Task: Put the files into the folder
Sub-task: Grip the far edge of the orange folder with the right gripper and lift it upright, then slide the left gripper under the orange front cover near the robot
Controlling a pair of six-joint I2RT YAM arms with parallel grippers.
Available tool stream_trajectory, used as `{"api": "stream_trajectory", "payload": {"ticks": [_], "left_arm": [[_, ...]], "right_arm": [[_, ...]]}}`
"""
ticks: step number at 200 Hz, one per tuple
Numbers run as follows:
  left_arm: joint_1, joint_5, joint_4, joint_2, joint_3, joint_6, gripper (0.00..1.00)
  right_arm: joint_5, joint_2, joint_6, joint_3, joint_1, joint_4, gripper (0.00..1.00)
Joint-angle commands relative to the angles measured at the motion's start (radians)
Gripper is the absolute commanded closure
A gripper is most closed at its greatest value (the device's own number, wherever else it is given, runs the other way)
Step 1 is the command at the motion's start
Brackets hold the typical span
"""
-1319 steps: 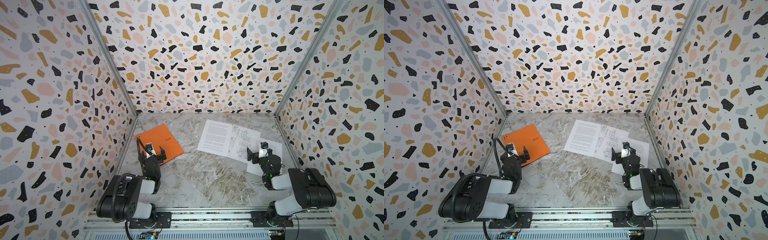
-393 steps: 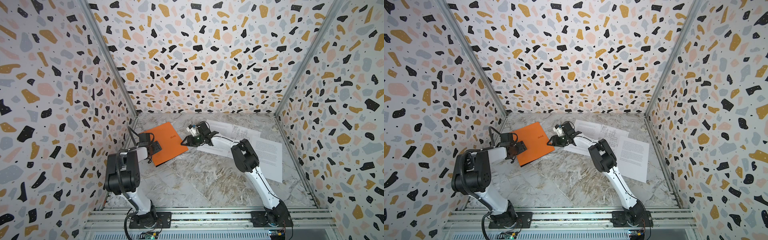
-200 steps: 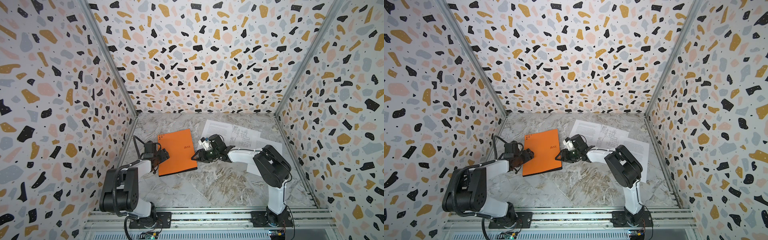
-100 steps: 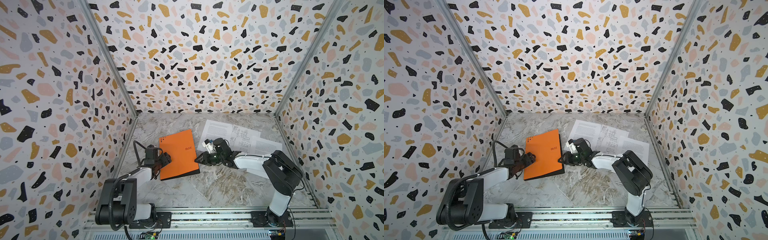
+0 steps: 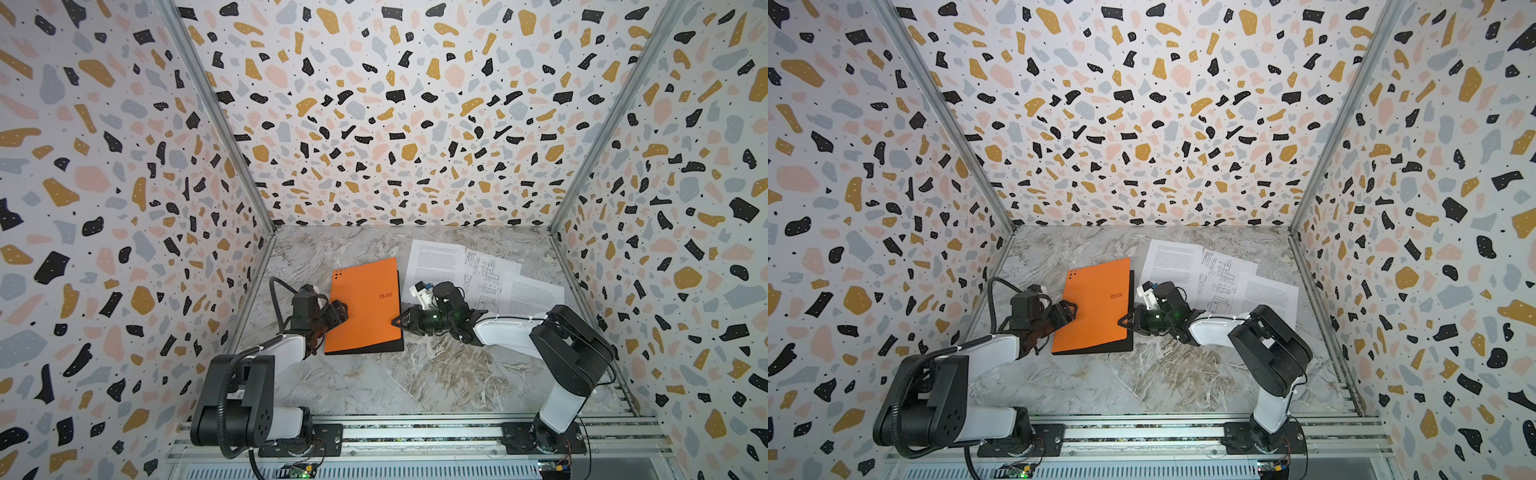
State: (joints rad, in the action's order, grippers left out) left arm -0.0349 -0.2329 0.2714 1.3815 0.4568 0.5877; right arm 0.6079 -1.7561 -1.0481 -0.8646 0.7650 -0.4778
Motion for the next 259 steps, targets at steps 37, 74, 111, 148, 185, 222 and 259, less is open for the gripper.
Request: {"api": "stream_trajectory", "payload": {"ticks": [37, 74, 111, 148, 185, 222, 259], "left_arm": [[-0.009, 0.062, -0.013, -0.017, 0.032, -0.036, 0.18], [-0.051, 0.211, -0.120, -0.165, 0.025, -0.093, 0.00], [-0.161, 0.363, -0.162, -0.331, -0.018, -0.116, 0.00], [-0.316, 0.522, -0.238, -0.505, -0.083, -0.122, 0.01], [-0.444, 0.644, -0.277, -0.670, -0.153, -0.140, 0.00], [-0.620, 0.794, -0.280, -0.631, -0.148, -0.143, 0.00], [-0.840, 1.008, -0.276, -0.545, -0.128, -0.129, 0.00]], "right_arm": [[-0.011, -0.015, -0.057, -0.025, -0.001, -0.025, 0.96], [-0.024, -0.014, -0.084, -0.031, -0.004, -0.014, 1.00], [-0.003, -0.019, -0.105, -0.027, -0.016, -0.059, 1.00], [0.036, -0.020, -0.125, -0.020, -0.031, -0.108, 1.00], [0.051, -0.013, -0.123, -0.024, -0.041, -0.107, 1.00], [0.064, -0.009, -0.117, -0.028, -0.054, -0.091, 1.00], [0.085, -0.012, -0.104, -0.043, -0.076, -0.072, 1.00]]}}
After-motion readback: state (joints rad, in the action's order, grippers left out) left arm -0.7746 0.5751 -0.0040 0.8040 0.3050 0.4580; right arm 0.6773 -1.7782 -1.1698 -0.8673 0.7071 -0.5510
